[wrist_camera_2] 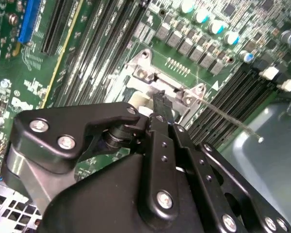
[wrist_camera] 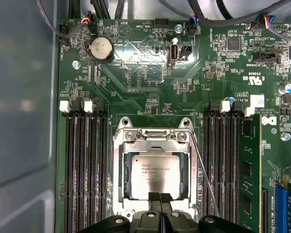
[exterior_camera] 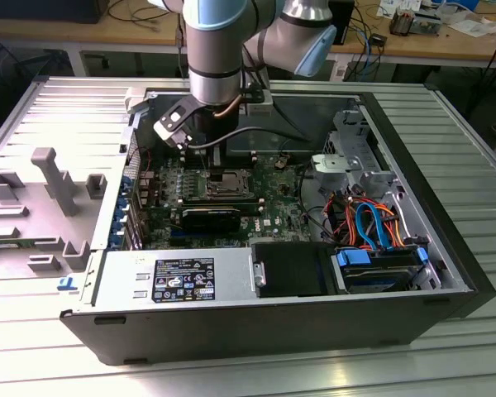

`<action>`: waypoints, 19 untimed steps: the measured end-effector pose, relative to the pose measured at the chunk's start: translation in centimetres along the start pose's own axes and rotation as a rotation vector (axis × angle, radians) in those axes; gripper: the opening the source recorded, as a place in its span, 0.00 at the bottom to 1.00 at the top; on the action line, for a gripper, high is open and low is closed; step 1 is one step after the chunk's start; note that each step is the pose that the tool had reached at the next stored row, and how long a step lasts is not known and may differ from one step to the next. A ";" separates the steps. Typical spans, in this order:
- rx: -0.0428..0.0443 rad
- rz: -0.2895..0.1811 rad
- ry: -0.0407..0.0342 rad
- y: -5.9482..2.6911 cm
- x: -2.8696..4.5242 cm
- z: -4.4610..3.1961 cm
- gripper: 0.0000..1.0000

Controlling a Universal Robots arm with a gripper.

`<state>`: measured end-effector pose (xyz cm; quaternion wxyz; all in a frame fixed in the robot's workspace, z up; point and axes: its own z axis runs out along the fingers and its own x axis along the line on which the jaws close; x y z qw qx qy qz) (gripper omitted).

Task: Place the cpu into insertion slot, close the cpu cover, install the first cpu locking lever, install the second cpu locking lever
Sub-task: 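Close the cpu cover, then install the first cpu locking lever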

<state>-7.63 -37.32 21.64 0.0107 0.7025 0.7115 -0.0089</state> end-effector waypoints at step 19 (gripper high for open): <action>0.0116 0.000 0.0001 1.92 -0.02 0.00 0.11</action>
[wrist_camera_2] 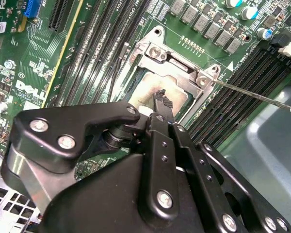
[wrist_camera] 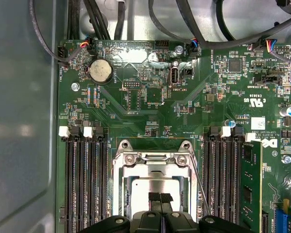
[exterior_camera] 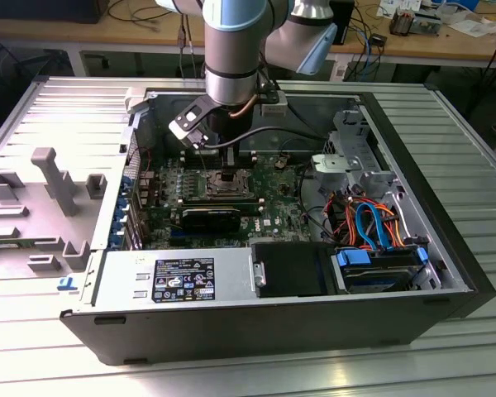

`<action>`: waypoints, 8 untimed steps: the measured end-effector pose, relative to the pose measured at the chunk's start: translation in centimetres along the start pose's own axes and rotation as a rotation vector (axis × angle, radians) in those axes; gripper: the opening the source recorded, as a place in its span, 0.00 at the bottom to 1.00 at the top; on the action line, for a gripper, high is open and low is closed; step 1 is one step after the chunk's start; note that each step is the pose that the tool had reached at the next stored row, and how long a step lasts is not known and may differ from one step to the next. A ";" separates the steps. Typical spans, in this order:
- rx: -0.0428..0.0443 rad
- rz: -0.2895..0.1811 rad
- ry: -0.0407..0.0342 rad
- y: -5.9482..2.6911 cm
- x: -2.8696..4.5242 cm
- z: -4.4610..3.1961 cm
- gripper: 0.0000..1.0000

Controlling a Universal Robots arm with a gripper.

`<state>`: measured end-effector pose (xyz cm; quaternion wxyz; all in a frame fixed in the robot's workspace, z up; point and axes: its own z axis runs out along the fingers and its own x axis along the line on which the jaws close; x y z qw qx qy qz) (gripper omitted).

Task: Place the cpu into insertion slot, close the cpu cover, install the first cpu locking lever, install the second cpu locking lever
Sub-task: 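Install the first cpu locking lever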

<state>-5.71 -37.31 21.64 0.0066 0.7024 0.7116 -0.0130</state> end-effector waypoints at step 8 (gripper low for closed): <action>0.0000 0.000 -0.0003 -0.01 -0.03 -0.85 0.11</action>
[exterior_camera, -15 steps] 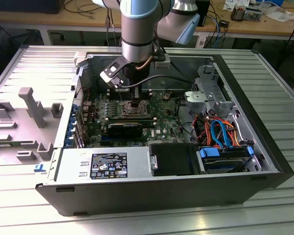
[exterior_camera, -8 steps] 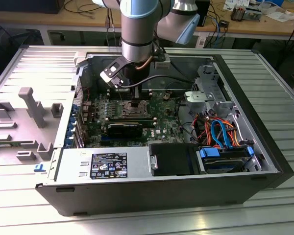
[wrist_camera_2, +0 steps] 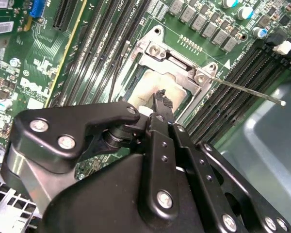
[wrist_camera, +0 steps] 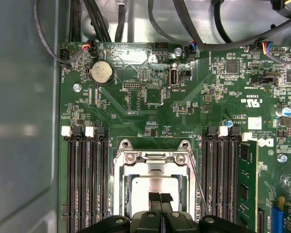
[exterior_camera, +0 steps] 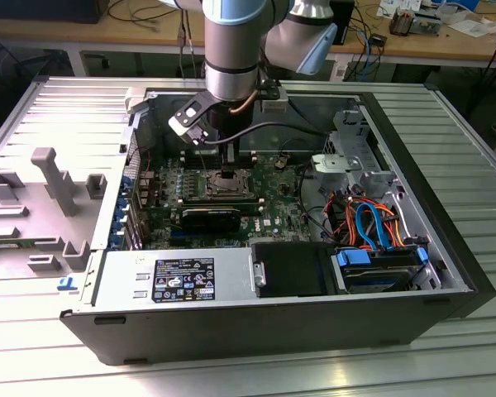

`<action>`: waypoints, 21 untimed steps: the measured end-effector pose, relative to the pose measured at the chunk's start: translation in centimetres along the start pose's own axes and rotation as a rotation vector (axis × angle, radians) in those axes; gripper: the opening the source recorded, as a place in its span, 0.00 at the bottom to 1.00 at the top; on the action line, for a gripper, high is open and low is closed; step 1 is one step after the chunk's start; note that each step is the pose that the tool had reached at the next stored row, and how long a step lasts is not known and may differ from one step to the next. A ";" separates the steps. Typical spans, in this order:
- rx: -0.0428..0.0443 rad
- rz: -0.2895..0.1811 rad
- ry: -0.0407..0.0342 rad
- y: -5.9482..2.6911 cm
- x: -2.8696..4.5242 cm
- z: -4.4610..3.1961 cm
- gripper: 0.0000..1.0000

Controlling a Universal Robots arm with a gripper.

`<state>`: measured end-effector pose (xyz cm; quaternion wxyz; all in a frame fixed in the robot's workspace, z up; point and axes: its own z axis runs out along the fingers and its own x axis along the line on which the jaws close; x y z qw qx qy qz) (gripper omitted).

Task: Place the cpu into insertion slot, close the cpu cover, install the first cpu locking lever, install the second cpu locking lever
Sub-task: 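Install the first cpu locking lever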

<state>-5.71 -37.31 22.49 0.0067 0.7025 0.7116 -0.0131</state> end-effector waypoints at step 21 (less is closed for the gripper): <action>0.0013 0.000 -0.0011 0.00 -0.10 -3.63 0.11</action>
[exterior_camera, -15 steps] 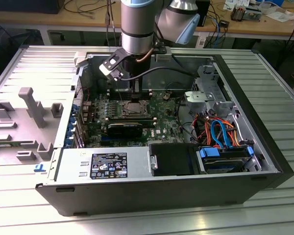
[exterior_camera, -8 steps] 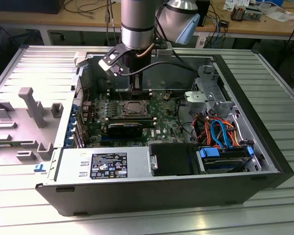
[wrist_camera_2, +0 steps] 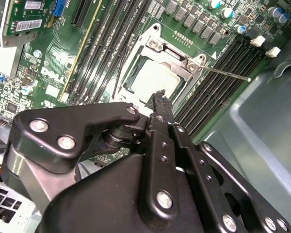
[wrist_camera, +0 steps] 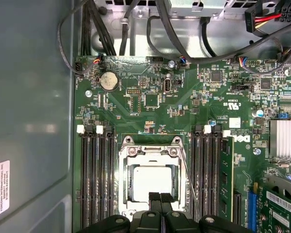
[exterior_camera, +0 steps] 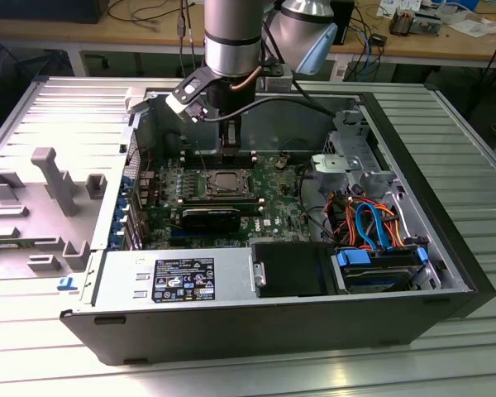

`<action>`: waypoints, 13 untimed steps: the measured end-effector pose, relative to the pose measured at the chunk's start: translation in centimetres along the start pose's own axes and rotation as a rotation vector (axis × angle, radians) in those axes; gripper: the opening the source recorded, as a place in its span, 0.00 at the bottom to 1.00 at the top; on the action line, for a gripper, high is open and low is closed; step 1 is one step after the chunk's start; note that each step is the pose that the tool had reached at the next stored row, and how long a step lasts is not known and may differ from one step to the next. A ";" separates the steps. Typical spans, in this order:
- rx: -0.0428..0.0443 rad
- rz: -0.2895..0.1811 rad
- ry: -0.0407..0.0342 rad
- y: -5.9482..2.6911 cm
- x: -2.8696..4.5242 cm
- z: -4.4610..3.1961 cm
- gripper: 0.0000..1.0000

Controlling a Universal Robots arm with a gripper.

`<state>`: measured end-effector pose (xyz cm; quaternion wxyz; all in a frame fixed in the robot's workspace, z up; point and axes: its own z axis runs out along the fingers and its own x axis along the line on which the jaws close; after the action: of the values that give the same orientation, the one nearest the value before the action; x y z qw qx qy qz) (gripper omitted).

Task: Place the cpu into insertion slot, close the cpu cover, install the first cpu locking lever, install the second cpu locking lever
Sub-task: 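Install the first cpu locking lever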

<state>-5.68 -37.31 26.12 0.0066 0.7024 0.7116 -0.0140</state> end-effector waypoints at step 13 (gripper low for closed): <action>-0.0018 -0.074 -0.0001 0.02 0.00 0.00 0.11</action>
<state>-5.66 -37.31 26.12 0.0068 0.6756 0.7371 -0.0136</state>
